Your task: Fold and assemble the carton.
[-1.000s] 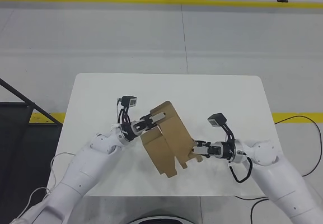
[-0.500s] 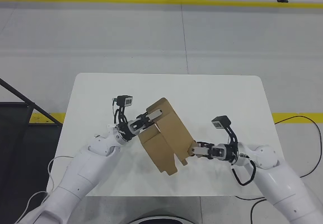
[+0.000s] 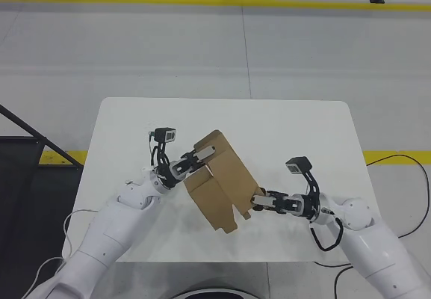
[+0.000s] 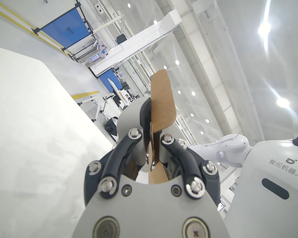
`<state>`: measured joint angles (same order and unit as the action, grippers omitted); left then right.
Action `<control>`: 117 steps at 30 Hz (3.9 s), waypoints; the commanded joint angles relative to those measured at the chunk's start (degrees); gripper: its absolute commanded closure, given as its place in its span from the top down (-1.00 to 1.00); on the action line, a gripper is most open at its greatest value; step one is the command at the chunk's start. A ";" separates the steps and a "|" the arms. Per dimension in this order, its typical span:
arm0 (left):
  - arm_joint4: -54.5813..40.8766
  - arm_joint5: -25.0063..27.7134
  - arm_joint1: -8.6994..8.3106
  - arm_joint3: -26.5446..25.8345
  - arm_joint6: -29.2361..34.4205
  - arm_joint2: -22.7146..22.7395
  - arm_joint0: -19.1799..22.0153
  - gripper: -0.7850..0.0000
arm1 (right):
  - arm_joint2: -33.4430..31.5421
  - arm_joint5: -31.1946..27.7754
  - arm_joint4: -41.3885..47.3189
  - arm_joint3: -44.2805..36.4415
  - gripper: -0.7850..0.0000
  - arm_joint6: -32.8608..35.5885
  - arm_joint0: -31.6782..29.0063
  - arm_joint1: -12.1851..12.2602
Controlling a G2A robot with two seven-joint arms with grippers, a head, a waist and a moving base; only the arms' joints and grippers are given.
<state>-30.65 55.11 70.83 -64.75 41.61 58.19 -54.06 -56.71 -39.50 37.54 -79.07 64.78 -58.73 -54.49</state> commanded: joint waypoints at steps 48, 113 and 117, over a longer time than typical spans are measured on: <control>-1.07 -1.26 1.52 0.77 -0.15 0.76 0.25 -1.00 | -5.96 -5.35 -12.00 -5.11 -0.62 -12.19 -6.96 -0.58; 27.11 2.89 -10.15 -27.74 4.67 19.96 -22.16 1.00 | -21.41 21.70 -16.25 -12.28 -1.00 7.85 -8.46 3.67; 27.11 2.89 -10.15 -27.74 4.67 19.96 -22.16 1.00 | -21.41 21.70 -16.25 -12.28 -1.00 7.85 -8.46 3.67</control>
<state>-3.54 58.00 60.69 -92.47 46.28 78.15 -76.21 -78.13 -17.80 21.29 -91.35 72.63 -67.19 -50.82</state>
